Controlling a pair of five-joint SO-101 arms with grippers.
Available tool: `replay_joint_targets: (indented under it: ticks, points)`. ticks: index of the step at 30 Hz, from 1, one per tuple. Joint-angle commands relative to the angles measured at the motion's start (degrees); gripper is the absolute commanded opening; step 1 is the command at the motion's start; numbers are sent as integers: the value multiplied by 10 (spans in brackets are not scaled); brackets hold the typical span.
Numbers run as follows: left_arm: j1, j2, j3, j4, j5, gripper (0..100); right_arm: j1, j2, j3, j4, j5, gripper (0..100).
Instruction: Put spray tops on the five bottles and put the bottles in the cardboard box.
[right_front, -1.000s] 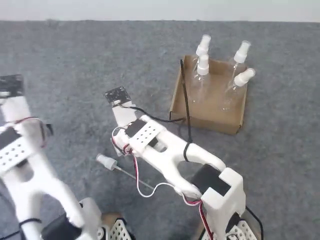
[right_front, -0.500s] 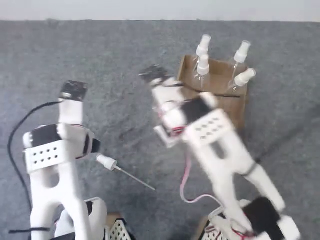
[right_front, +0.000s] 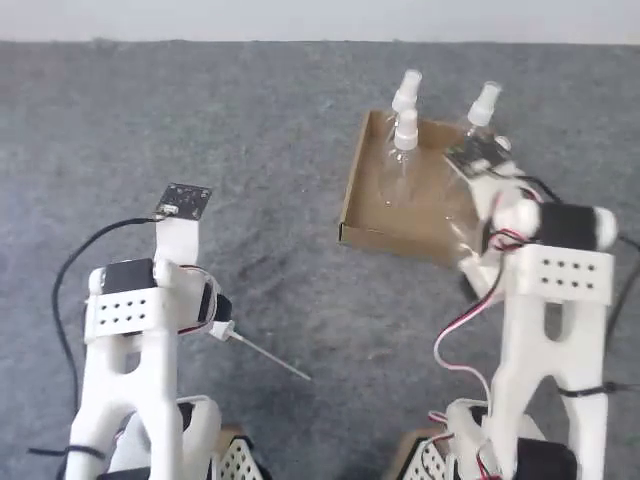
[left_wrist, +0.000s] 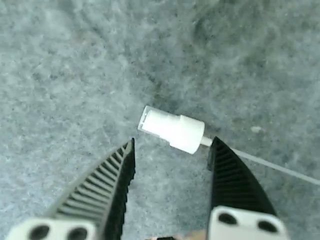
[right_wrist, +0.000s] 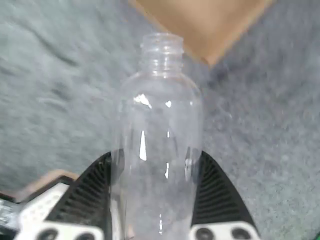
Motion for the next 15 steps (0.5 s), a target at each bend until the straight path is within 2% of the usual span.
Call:
replay_joint_targets:
  ticks: [1,6,10,15]
  points:
    - [3,-22,-5,-27,31,222,95,-22,62,-92,47,35]
    - [4,-22,-5,-60,76,222,176,-18,122,-176,84,37]
    - [4,-7,-2,-63,81,222,209,-17,163,-233,100,38]
    - [4,87,-17,-75,81,222,228,-17,204,-286,101,39]
